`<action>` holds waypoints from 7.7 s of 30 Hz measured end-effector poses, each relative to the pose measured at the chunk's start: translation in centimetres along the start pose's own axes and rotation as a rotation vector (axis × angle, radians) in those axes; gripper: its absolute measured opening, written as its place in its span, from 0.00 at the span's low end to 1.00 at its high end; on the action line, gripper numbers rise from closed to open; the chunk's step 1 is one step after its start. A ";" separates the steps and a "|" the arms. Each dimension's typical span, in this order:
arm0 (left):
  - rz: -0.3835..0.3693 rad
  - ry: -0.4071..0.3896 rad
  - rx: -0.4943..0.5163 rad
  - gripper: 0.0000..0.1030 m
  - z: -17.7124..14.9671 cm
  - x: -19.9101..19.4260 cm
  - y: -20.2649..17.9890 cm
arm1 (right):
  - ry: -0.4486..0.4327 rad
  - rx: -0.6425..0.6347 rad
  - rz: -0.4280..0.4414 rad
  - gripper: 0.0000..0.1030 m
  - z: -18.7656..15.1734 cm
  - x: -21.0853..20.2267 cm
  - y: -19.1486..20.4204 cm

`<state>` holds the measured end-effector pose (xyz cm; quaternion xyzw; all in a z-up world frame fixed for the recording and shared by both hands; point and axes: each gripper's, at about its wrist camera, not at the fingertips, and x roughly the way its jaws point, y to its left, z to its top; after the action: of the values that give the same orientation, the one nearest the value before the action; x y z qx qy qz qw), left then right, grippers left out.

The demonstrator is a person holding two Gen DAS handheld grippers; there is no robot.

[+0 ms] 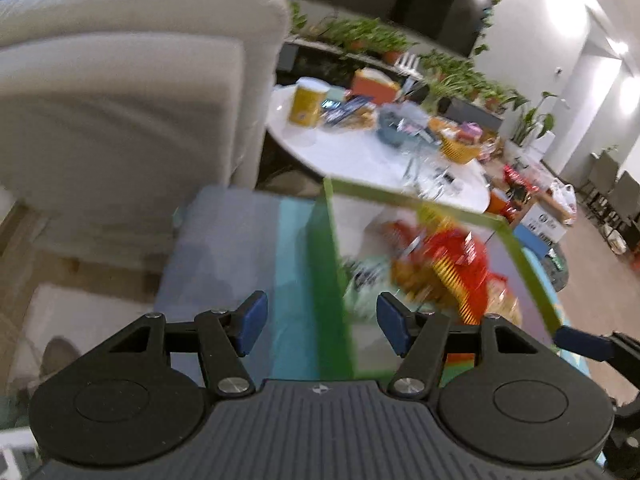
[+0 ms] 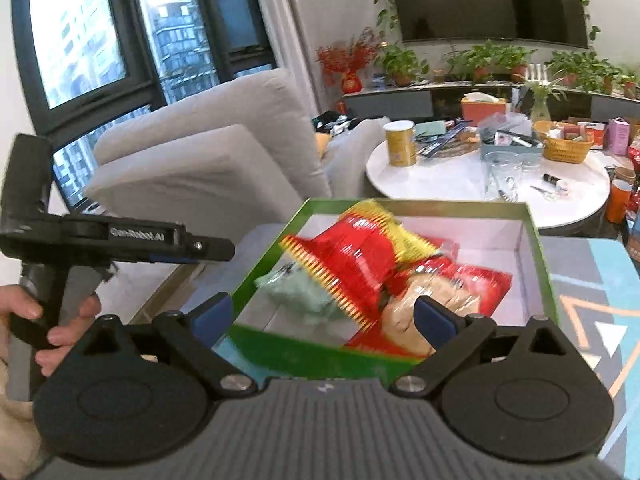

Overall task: Organize snacks
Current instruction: 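Move the right gripper to the bagged bread loaf beside the box, then close the right gripper on the bread bag and lift it toward the box, then lower the bread bag into the green box and open the right gripper, then move the left gripper to the yellow-green seed bag while the right gripper moves to the brown paper bag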

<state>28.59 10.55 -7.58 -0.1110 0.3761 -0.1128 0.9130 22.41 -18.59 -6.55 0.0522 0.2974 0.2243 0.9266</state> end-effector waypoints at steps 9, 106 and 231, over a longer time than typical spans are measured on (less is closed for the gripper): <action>0.021 0.084 -0.008 0.56 -3.5 -0.2 1.1 | 0.073 -0.059 0.070 0.93 -2.3 0.1 3.5; -0.229 0.028 0.127 0.40 0.2 -3.0 -7.5 | -0.015 -0.149 0.104 0.63 -3.7 -2.3 5.5; -0.264 0.299 0.138 0.57 -14.3 1.1 -14.2 | 0.139 0.132 -0.035 0.67 -14.0 -6.8 -2.8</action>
<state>17.47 -4.96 -14.15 -0.0783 0.4808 -0.2719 0.8299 10.55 -24.63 -15.05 0.0923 0.3761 0.1911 0.9019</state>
